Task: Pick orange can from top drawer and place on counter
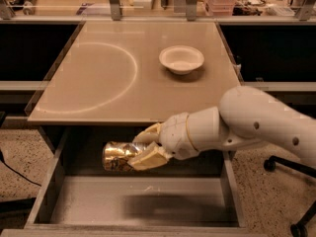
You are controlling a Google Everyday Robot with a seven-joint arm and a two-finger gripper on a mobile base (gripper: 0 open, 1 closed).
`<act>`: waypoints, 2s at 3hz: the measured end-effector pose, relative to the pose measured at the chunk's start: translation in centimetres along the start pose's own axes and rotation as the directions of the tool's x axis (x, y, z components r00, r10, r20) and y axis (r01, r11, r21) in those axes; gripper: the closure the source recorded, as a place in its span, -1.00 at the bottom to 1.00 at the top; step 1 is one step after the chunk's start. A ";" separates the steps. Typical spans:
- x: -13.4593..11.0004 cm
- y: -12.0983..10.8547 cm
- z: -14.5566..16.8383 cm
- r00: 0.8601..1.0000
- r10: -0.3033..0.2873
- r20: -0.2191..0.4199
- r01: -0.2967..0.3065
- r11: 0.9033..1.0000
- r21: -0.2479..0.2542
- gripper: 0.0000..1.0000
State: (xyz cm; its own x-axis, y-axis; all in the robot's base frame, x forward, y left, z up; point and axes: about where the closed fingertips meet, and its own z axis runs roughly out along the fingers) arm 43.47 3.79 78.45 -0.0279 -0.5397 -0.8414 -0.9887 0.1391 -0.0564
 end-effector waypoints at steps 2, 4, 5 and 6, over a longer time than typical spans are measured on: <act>-4.6 -4.5 -1.2 0.994 -0.097 -0.053 0.095 0.995 -0.032 1.00; -7.8 -12.5 -2.6 0.989 -0.123 -0.077 0.126 0.991 0.038 1.00; -7.2 -16.4 -1.6 0.993 -0.087 -0.075 0.090 0.996 0.028 1.00; -7.5 -16.7 -1.5 0.993 -0.091 -0.069 0.093 0.995 0.031 0.64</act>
Offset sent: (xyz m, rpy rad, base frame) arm 0.0880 0.0096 0.0814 -0.1304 -0.1041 0.0796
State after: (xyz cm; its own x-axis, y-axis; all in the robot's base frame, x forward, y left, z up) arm 60.01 4.25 86.56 0.0520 -0.6061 -0.7937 -0.9819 0.1138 -0.1512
